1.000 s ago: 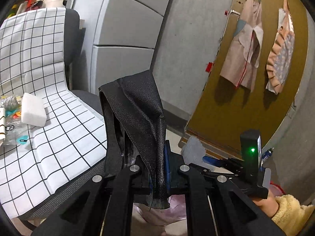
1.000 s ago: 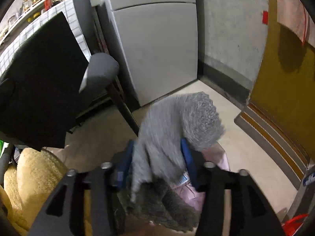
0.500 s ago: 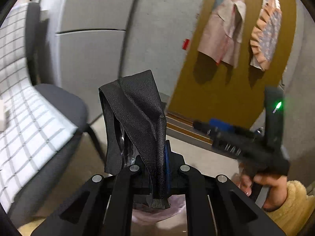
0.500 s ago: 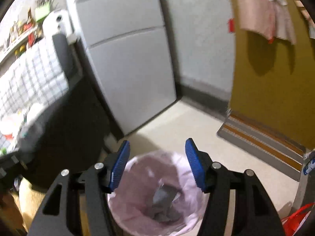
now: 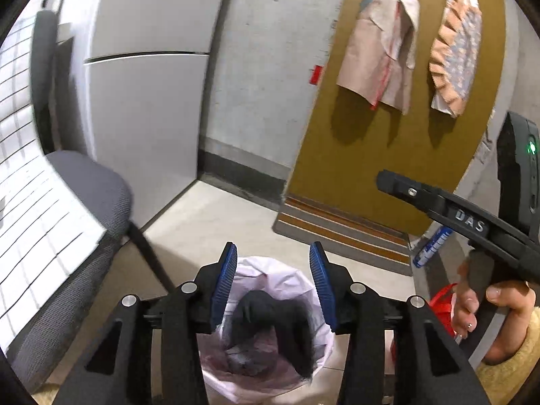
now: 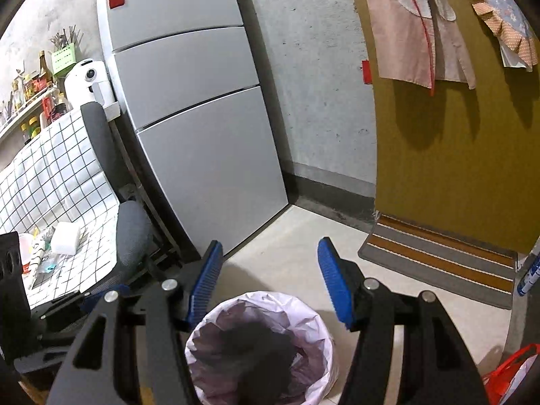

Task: Collect trash
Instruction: 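Carry the black bag to the pink bin and open the left gripper, then bring both tools back over the chair seat toward the remaining items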

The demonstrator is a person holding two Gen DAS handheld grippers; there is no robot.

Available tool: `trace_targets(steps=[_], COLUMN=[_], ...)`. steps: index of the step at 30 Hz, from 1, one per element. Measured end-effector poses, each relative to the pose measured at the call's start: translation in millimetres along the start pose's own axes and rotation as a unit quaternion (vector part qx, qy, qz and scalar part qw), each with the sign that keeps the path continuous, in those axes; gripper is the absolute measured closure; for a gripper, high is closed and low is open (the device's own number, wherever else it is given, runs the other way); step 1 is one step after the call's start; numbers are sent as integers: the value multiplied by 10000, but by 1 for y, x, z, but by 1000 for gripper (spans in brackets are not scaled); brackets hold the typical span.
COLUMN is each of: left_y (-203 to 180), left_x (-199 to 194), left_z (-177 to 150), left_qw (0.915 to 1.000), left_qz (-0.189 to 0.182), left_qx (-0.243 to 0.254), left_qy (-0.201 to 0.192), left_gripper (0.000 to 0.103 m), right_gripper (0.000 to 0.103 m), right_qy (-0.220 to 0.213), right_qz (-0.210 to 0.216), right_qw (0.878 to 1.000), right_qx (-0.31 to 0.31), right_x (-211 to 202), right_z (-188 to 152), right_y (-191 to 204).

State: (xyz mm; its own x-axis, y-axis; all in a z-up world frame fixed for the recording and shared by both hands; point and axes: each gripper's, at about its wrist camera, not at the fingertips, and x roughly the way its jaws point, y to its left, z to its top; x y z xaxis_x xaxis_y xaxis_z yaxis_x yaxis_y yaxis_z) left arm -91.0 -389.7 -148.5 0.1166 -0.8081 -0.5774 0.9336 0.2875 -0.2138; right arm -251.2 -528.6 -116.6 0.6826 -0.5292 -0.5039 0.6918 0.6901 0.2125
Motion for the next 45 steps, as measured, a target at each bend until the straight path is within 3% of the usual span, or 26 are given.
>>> trace_targets(steps=[8,14,18,23,34,39,45], left_y=[50,81,103,142,230,259,272], left_x=[-59,-121,-159,-204,-263,-270,-264], left_z=[3,-14,-32,-53,-67,-66,-72], left_qw=[9963,9884,9786,9590,9029,8913,8925], left_qz=[736,1310,1792,2427,3557,3715,3588], left_qx=[-363,-628,-882,-1341,-2252,-2439,-2592], left_qy=[-241,-433,-494,-583,-867,-900,-866], left_gripper=[54,51,48,48,46,46,46], right_gripper=[45,43,42,39,37,37,37], right_qy=[-98,-29,105,326,677,858,1086], right_qz=[332,1040,1576,2127,2519,2356,2190], right_qw=[9988,9914,9815,9616,9223,9139,9106], right_qx=[-354,-791,-1084,-1702,-2851,-3191,-3333], right_x=[-10,-8,-1,17,87,129,167], right_z=[10,12,9,3,-24,-32,-35], right_y=[46,114,167,247,390,437,464])
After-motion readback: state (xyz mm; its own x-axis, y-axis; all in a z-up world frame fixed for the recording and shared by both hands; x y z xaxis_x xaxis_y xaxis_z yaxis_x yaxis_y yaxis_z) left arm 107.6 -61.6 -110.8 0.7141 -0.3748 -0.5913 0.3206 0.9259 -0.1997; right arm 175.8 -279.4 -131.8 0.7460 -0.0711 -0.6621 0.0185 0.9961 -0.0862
